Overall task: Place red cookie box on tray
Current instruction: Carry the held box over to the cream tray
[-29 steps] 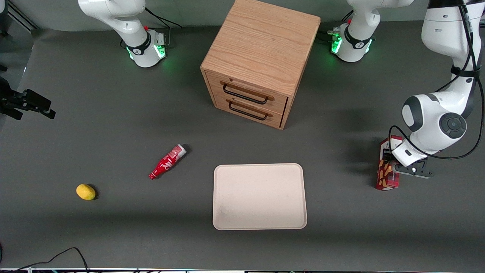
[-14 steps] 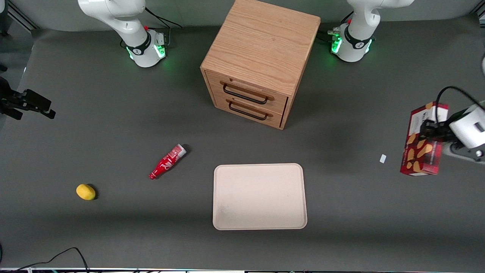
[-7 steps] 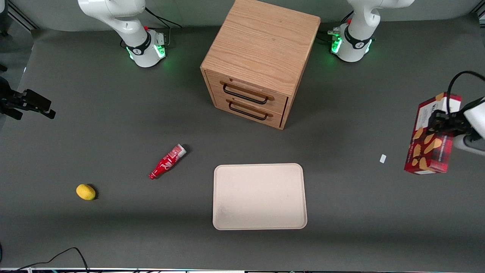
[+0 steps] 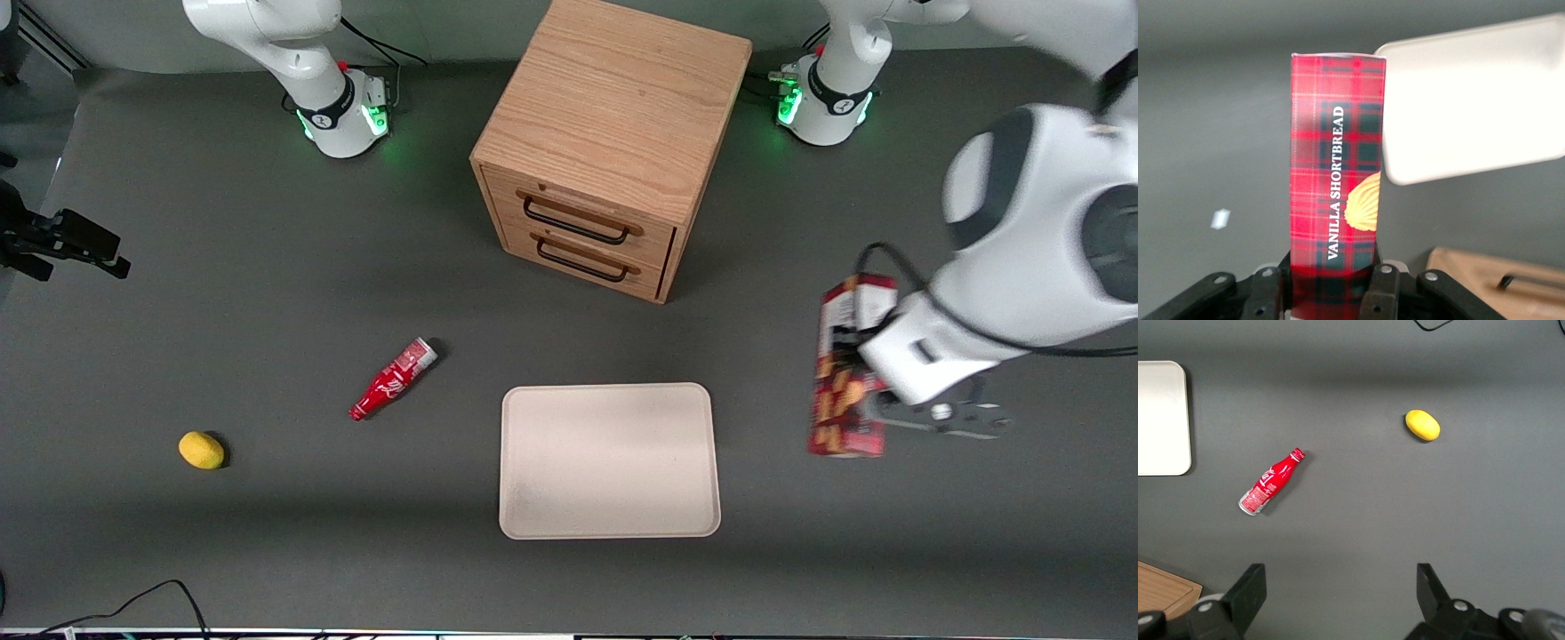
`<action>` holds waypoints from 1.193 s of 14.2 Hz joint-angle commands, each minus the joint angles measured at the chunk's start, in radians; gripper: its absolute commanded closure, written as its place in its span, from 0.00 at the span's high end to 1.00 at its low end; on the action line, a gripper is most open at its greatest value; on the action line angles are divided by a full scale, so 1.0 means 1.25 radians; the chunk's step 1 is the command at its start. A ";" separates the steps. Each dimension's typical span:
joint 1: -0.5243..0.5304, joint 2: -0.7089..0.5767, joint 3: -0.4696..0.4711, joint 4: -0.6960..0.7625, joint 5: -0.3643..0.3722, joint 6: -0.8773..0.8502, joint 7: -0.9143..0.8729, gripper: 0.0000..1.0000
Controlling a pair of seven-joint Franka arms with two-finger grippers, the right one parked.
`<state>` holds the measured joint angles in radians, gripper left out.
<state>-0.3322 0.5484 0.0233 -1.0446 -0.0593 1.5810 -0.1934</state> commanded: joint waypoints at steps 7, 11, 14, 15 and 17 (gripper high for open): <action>-0.117 0.274 0.016 0.129 0.058 0.239 -0.211 0.00; -0.118 0.345 0.016 0.124 0.083 0.337 -0.213 0.00; -0.128 0.376 0.016 0.119 0.106 0.371 -0.234 0.00; -0.128 0.380 0.016 0.118 0.114 0.372 -0.239 0.00; -0.131 0.388 0.016 0.115 0.114 0.378 -0.239 0.00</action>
<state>-0.4809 1.0147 0.0324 -0.9411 0.0601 2.0553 -0.4600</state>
